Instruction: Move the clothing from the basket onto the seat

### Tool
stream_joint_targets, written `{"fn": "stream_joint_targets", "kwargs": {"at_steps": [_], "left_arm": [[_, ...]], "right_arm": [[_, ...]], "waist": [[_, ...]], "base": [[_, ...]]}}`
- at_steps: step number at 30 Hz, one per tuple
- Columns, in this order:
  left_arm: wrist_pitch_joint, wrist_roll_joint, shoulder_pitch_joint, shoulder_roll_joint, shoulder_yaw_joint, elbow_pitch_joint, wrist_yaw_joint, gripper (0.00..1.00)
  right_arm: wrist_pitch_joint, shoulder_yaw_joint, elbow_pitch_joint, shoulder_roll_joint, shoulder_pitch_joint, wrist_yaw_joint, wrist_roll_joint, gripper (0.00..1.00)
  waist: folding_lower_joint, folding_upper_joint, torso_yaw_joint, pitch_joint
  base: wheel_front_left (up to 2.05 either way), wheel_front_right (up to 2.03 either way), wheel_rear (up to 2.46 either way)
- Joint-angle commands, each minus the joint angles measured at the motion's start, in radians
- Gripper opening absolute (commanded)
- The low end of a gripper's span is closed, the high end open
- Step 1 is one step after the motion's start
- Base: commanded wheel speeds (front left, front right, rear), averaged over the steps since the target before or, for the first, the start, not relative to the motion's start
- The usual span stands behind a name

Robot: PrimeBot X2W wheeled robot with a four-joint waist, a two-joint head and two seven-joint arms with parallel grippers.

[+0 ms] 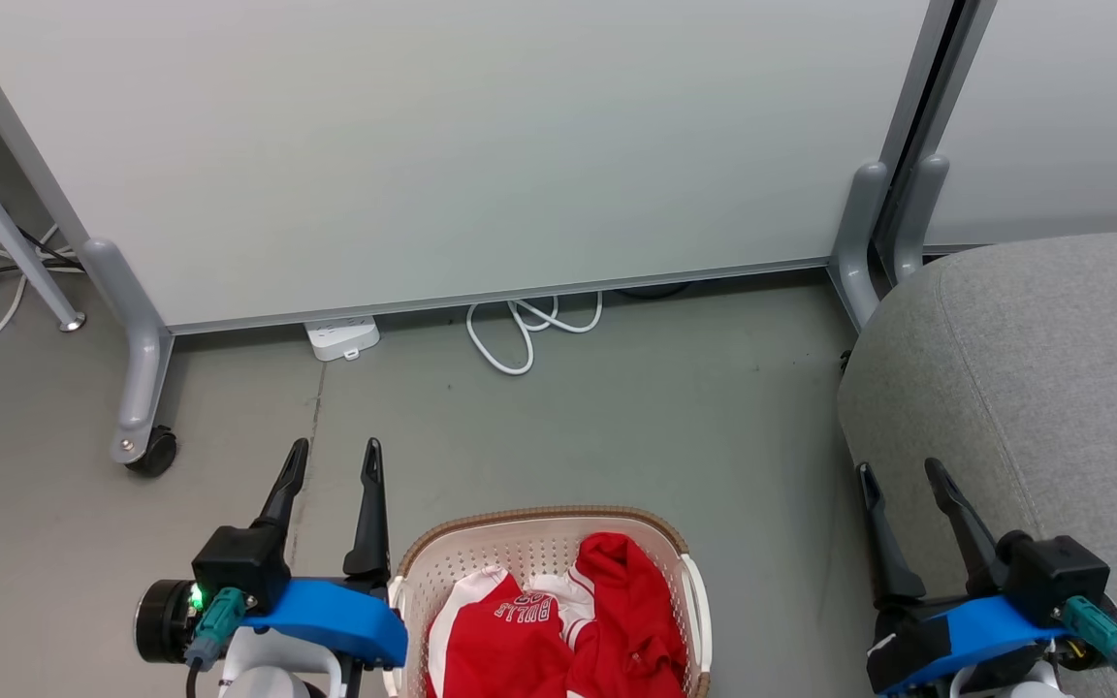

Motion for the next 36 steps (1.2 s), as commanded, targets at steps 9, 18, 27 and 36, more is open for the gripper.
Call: {"fn": "stream_joint_targets", "kwargs": {"at_steps": [9,18,27,36], "left_arm": [[-0.024,0.072,-0.017,0.004,-0.011,0.015,0.005,1.00],[-0.035,0.092,-0.015,0.004,-0.013,0.038,0.002,1.00],[-0.035,0.080,-0.011,0.004,-0.008,0.047,-0.002,1.00],[-0.035,0.082,-0.023,0.004,-0.016,0.061,-0.007,1.00]], "right_arm": [[-0.024,0.002,0.017,-0.008,-0.017,0.002,-0.079,1.00],[-0.035,0.003,0.035,-0.008,-0.018,0.001,-0.120,1.00],[-0.035,0.003,0.044,-0.008,-0.014,0.001,-0.110,1.00],[-0.035,0.003,0.047,-0.008,-0.018,0.001,-0.108,1.00]], "waist": [[0.0000,0.0000,0.001,-0.002],[0.0000,0.0000,0.002,-0.005],[0.0000,0.0000,0.001,-0.006],[0.0000,0.0000,-0.002,0.000]], "base": [[0.00,0.00,0.00],[0.00,0.00,0.00],[0.00,0.00,0.00],[0.00,0.00,0.00]]}}
